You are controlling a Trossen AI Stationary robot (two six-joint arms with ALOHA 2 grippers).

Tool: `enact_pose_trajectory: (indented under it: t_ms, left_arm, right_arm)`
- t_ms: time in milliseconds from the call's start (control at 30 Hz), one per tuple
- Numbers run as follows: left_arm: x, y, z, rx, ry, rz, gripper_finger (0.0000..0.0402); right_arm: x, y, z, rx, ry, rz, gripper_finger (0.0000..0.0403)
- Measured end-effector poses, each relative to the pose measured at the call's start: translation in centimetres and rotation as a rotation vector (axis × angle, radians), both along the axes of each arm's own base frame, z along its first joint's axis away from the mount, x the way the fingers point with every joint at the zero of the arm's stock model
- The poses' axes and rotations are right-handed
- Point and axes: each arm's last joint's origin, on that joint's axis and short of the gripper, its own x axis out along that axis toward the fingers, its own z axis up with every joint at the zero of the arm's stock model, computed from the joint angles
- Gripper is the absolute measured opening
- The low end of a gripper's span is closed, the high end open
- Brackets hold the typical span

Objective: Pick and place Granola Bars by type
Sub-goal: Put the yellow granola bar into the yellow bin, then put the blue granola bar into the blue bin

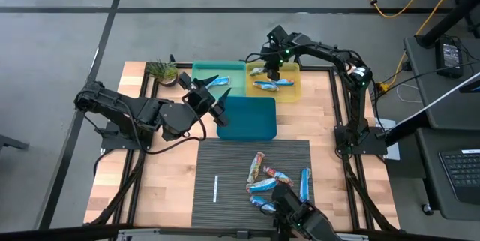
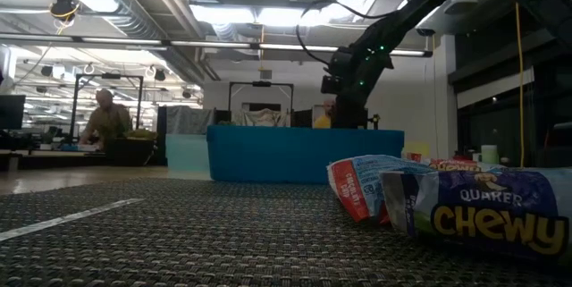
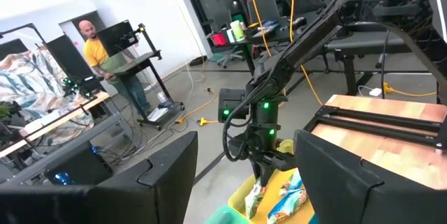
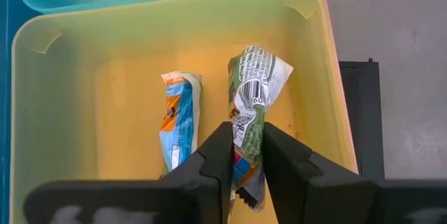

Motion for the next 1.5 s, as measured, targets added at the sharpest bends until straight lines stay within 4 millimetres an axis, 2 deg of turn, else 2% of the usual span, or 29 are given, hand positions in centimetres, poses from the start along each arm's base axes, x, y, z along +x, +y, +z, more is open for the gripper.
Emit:
enact_pose_trajectory:
  t_ms: [133, 400, 500, 600, 733, 967, 1067, 1200, 1367, 1500]
  left_arm:
    - [0.0, 0.1, 0.0, -0.001, -0.001, 0.003, 0.0232]
    - [0.0, 0.2, 0.0, -0.015, -0.020, 0.009, 0.0230]
    - [0.0, 0.2, 0.0, -0.015, -0.019, 0.009, 0.0232]
    - [0.0, 0.2, 0.0, -0.014, -0.020, 0.015, 0.0231]
    - [0.0, 0.3, 0.0, -0.008, -0.020, 0.038, 0.0230]
    - [-0.2, 0.4, 0.0, 0.008, -0.026, 0.104, 0.0231]
    - [-0.2, 0.4, 0.0, 0.012, -0.027, 0.118, 0.0230]
    - [-0.3, 0.4, -0.1, 0.021, -0.005, 0.119, 0.0232]
    - [-0.5, 0.5, -0.8, 0.075, 0.110, 0.115, 0.0230]
    - [-0.6, 0.5, -1.1, 0.097, 0.167, 0.104, 0.0232]
  right_arm:
    - [0.0, 0.0, 0.0, 0.004, 0.005, 0.001, 0.0094]
    - [-0.2, -0.3, 0.1, -0.053, 0.065, -0.047, 0.0202]
    - [-0.2, -0.5, 0.7, -0.089, 0.088, -0.069, 0.0225]
    - [-0.1, -0.9, 1.9, -0.097, 0.067, -0.083, 0.0227]
    - [0.3, -1.0, 3.7, -0.054, 0.007, -0.096, 0.0209]
    - [0.9, -0.4, 6.1, 0.137, -0.144, -0.081, 0.0168]
    - [1.2, 0.9, 7.0, 0.186, -0.184, -0.004, 0.0155]
    - [1.8, 3.7, 8.8, 0.177, -0.197, 0.111, 0.0143]
    - [2.2, 8.2, 12.5, 0.133, -0.230, 0.221, 0.0131]
    - [1.7, 12.5, 15.7, 0.050, -0.210, 0.226, 0.0123]
